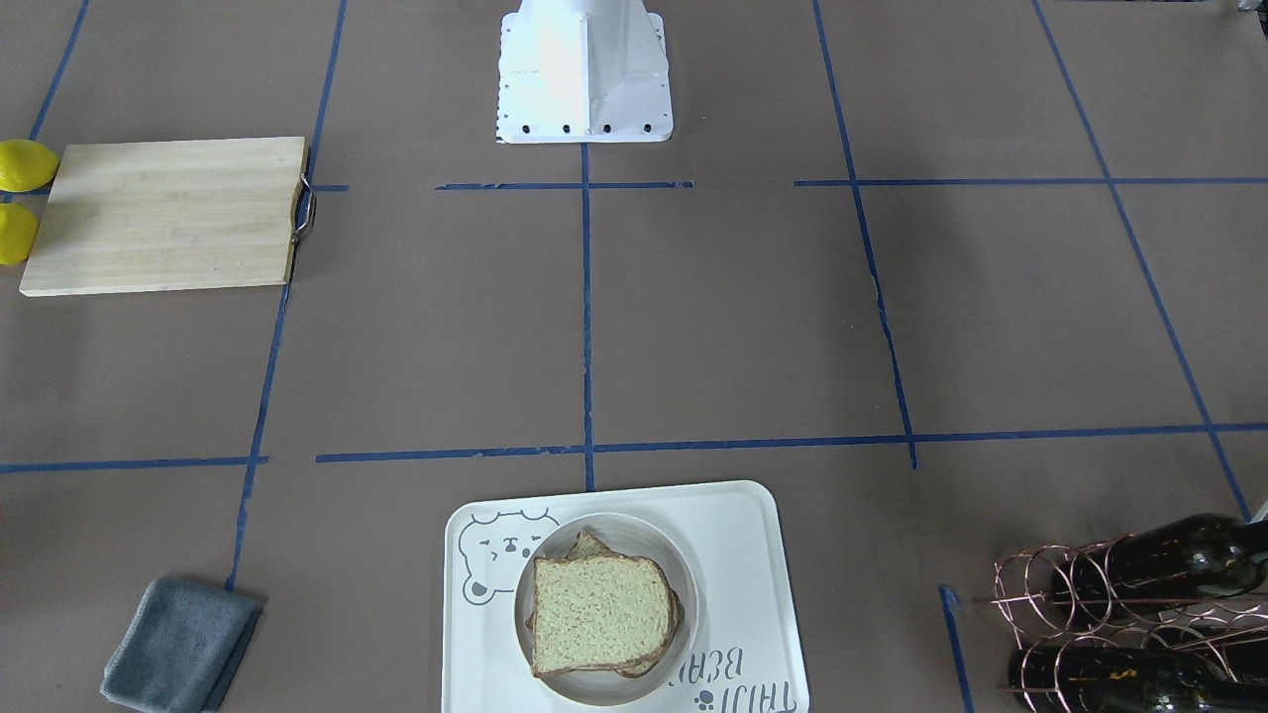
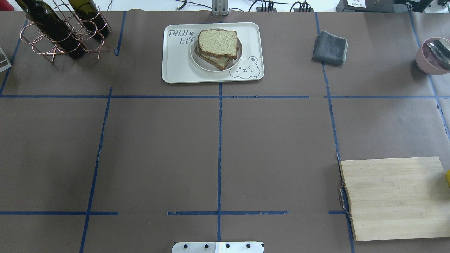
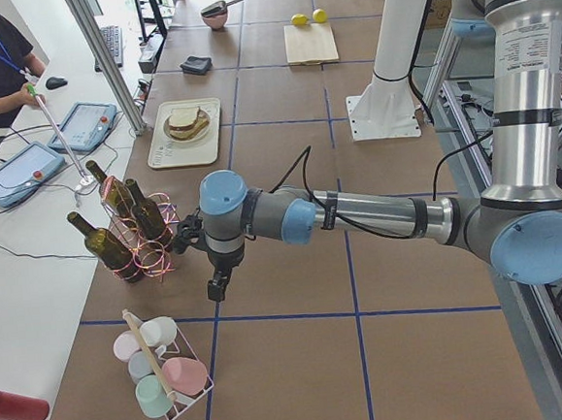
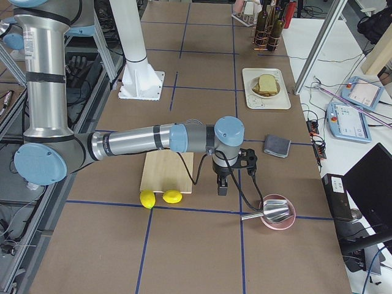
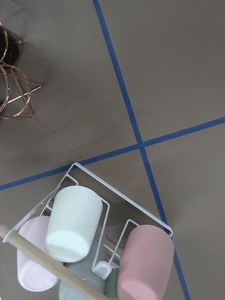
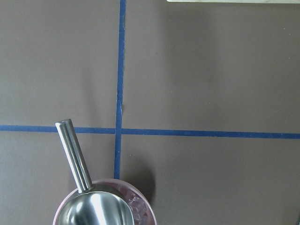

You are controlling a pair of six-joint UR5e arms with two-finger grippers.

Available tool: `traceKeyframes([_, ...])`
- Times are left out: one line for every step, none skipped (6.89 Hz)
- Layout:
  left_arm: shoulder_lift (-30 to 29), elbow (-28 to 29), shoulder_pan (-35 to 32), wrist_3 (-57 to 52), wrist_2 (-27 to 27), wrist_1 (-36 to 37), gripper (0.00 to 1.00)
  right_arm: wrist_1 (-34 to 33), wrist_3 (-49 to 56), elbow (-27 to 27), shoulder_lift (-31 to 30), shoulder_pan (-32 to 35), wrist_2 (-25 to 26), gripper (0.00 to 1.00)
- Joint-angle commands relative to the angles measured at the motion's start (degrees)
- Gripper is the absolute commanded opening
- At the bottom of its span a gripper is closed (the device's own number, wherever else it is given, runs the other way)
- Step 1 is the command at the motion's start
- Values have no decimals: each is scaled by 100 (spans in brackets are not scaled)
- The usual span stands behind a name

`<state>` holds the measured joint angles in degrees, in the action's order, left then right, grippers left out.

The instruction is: Make sandwich and place on tray

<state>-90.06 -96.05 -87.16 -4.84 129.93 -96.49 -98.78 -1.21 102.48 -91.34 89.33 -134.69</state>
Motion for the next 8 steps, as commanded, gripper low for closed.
traceKeyframes([-38,271,-2,1,32,382,100,-9,6,-26,-59,23,-127,100])
traceKeyframes([-116,228,-11,-43,111,803,100,-9,6,-35,-155,58,-198,100])
traceKeyframes([-152,201,-72,-61,207,1033,100,-9,6,-26,-234,172,-303,100])
traceKeyframes([-152,201,-186,-78,217,1044,100,-9,6,-35,-287,225,-338,100])
traceKeyframes([-152,201,-283,-105,217,1035,100,-9,15,-35,-340,234,-339,100])
traceKeyframes([-152,236,-284,-314,243,1035,100,-9,15,-35,-436,365,-339,100])
traceKeyframes([-152,236,-284,-368,243,1035,100,-9,24,-26,-515,532,-339,100])
traceKeyframes([-152,219,-284,-369,243,1035,100,-1,-2,-35,-568,551,-295,100])
